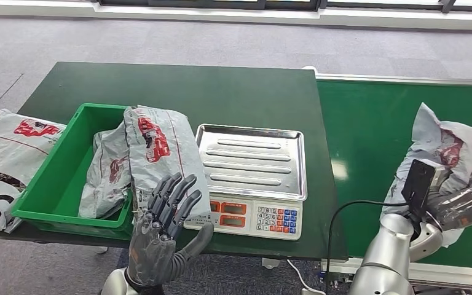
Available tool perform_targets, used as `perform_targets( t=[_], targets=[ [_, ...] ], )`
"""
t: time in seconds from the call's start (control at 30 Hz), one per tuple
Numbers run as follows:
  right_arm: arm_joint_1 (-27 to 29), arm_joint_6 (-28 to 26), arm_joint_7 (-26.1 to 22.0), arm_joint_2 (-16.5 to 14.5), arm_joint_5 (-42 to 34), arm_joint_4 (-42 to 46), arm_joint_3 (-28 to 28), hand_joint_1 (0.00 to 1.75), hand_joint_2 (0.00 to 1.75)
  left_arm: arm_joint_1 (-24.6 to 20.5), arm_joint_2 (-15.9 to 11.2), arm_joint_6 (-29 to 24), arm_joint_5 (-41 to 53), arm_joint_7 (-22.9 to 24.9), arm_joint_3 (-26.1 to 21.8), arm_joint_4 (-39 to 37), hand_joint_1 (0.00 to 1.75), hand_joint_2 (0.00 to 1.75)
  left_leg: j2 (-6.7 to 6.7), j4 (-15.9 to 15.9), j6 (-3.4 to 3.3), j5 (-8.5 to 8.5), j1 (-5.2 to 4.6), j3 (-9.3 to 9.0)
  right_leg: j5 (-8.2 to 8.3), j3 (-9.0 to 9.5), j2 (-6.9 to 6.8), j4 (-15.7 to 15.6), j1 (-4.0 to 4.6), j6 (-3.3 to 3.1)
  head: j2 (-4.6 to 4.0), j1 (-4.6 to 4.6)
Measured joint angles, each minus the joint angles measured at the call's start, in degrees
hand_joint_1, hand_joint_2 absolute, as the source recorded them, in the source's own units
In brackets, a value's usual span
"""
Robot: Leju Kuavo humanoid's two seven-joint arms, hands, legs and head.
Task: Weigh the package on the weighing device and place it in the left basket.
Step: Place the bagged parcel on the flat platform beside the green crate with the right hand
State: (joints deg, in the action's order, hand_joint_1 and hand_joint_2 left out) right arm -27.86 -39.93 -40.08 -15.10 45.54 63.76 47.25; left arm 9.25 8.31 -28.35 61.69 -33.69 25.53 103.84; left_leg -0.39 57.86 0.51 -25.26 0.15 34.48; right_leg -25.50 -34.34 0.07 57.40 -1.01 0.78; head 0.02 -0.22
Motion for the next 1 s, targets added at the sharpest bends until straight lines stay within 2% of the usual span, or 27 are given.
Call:
perform_targets(
  t=[0.13,0.33,0.63,0.77,1.0],
  targets=[
    [1.1,0.0,0.0,-1.4,0.3,1.3,-5.5,1.75,1.75,-0.3,0.0,0.1,-1.2,-0.4,0.1,-0.5,0.00,1.75,0.04,0.0,0.01,0.00,0.00,0.00,0.00,-0.03,0.06,0.0,0.01,-0.01,0.00,-0.01],
    [3.0,0.0,0.0,-4.1,0.3,2.6,-19.4,1.75,1.75,-1.5,0.0,0.4,-3.3,-2.0,0.4,-2.5,0.00,1.75,0.12,0.0,0.08,0.04,0.04,-0.05,0.00,-0.10,0.16,0.1,0.06,-0.03,-0.01,-0.02],
    [4.1,0.1,1.8,-4.8,-2.2,2.5,-35.0,1.75,1.75,-3.2,0.1,1.1,-5.8,-4.4,0.9,-6.1,0.00,1.75,0.10,0.0,0.09,0.04,0.04,0.00,-0.01,-0.10,0.14,0.1,0.03,-0.04,-0.01,-0.01],
    [4.1,0.1,2.0,-4.8,-2.3,2.1,-38.7,1.75,1.75,-3.8,0.1,1.1,-6.2,-4.7,1.2,-7.3,0.00,1.75,0.10,0.0,0.09,0.04,0.04,0.00,-0.01,-0.10,0.13,0.1,0.03,-0.04,0.00,-0.02],
    [3.6,0.1,3.2,-4.8,-3.3,-1.9,-41.8,1.75,1.75,-4.8,0.1,1.1,-7.0,-4.9,1.6,-8.7,0.00,1.75,0.10,0.0,0.09,0.04,0.05,0.00,-0.02,-0.10,0.14,0.1,0.04,-0.05,0.00,-0.02]
  ],
)
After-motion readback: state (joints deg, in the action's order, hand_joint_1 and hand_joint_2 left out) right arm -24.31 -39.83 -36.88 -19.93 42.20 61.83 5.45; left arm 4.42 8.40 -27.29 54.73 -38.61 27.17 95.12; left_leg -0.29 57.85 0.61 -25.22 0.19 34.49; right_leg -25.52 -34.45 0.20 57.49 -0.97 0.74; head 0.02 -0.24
